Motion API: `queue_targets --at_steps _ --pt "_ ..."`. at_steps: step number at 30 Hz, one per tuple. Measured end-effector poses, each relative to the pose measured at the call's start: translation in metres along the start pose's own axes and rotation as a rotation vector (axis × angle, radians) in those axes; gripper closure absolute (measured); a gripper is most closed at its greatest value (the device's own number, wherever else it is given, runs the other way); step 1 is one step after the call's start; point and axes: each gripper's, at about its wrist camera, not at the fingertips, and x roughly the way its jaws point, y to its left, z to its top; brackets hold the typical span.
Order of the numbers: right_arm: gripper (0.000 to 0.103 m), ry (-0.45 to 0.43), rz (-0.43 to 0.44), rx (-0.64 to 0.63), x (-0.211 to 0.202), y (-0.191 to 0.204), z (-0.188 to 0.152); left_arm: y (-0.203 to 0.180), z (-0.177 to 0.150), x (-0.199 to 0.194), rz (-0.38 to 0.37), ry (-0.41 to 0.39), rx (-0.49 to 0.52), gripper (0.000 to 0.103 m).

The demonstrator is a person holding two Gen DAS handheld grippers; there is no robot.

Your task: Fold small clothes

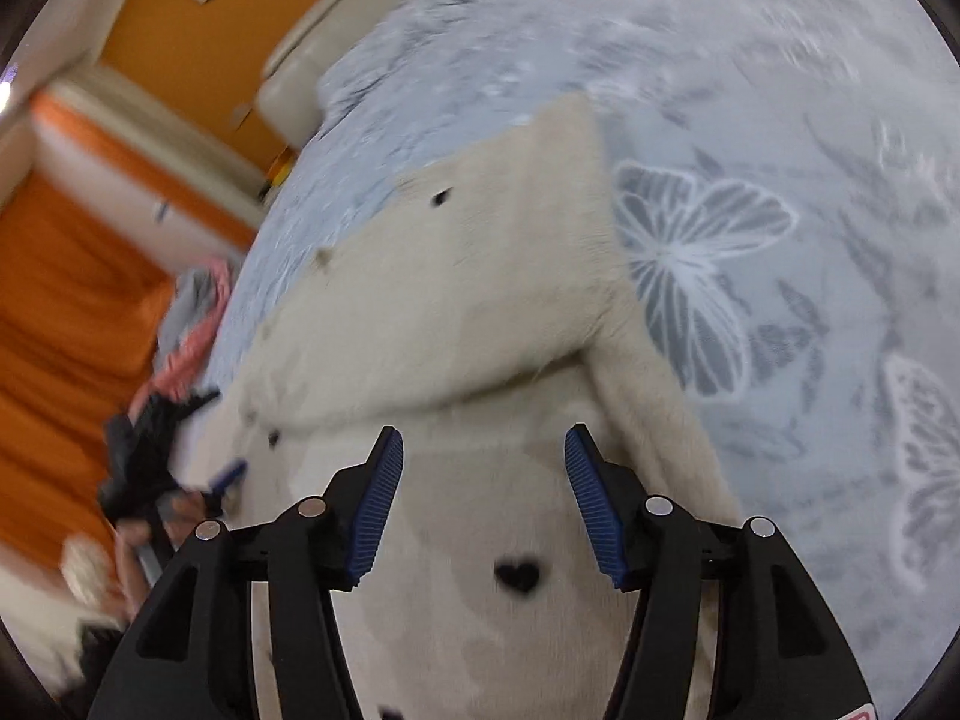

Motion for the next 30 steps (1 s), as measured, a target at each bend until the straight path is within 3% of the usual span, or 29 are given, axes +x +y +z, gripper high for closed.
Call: queue_targets --at_steps 1,2,3,4,5,6,8,10,12,13,14,17,19,20,21,23,24,26,30 --pt "0.046 -0.006 0.012 0.035 0.005 -0.002 0.004 -0.002 0.002 0.004 0.013 0.004 -0.005 0.015" --pt "0.046 -0.020 0.023 0.069 0.013 -0.003 0.012 -0.006 0.004 0.008 0.025 0.003 -0.003 0.028" --pt "0.046 -0.033 0.030 0.086 0.017 -0.003 0.017 -0.010 0.007 0.010 0.017 0.008 0.010 0.053" --pt "0.054 -0.045 0.033 0.092 0.019 -0.001 0.023 -0.014 0.008 0.012 -0.005 0.019 0.029 0.069" --pt "0.081 -0.054 0.033 0.091 0.020 0.001 0.027 -0.021 0.010 0.014 -0.063 0.044 0.059 0.094" --pt "0.094 -0.069 0.036 0.081 0.017 0.005 0.032 -0.026 0.011 0.010 -0.078 0.035 0.078 0.096" --pt "0.095 -0.141 0.079 0.056 0.000 0.013 0.040 -0.034 0.010 -0.003 -0.109 -0.005 0.125 0.103" --pt "0.095 -0.190 0.052 0.018 -0.008 0.009 0.042 -0.037 0.004 -0.014 -0.109 -0.036 0.179 0.103" --pt "0.095 -0.078 -0.089 0.033 0.019 -0.018 0.041 -0.025 -0.002 -0.004 -0.046 -0.012 0.190 0.103" --pt "0.098 -0.045 -0.097 0.061 0.028 -0.031 0.038 -0.019 -0.003 0.002 -0.021 0.005 0.179 0.103" --pt "0.098 -0.069 -0.070 0.065 0.023 -0.034 0.035 -0.007 -0.006 0.005 -0.010 0.016 0.143 0.103" --pt "0.092 -0.082 -0.084 0.008 0.008 -0.020 0.032 0.012 -0.010 -0.005 -0.037 0.005 0.079 0.103" --pt "0.089 -0.071 -0.138 -0.018 0.003 -0.015 0.024 0.033 -0.011 -0.026 -0.071 -0.020 0.022 0.093" --pt "0.087 -0.071 -0.153 -0.036 -0.003 -0.012 0.017 0.042 -0.010 -0.032 -0.062 -0.026 0.012 0.075" --pt "0.086 -0.069 -0.155 -0.051 -0.009 -0.009 0.010 0.058 -0.005 -0.046 -0.025 -0.051 -0.004 0.064" --pt "0.073 -0.052 -0.159 -0.104 -0.024 0.002 -0.013 0.090 0.008 -0.075 0.036 -0.115 -0.028 0.059" --pt "0.069 -0.046 -0.168 -0.136 -0.031 0.005 -0.028 0.117 0.023 -0.097 0.110 -0.169 -0.060 0.046" --pt "0.062 -0.024 -0.192 -0.224 -0.043 0.018 -0.064 0.156 0.043 -0.124 0.210 -0.243 -0.133 0.031" --pt "0.055 0.040 -0.205 -0.284 -0.054 0.034 -0.123 0.258 0.101 -0.174 0.330 -0.365 -0.344 0.030"
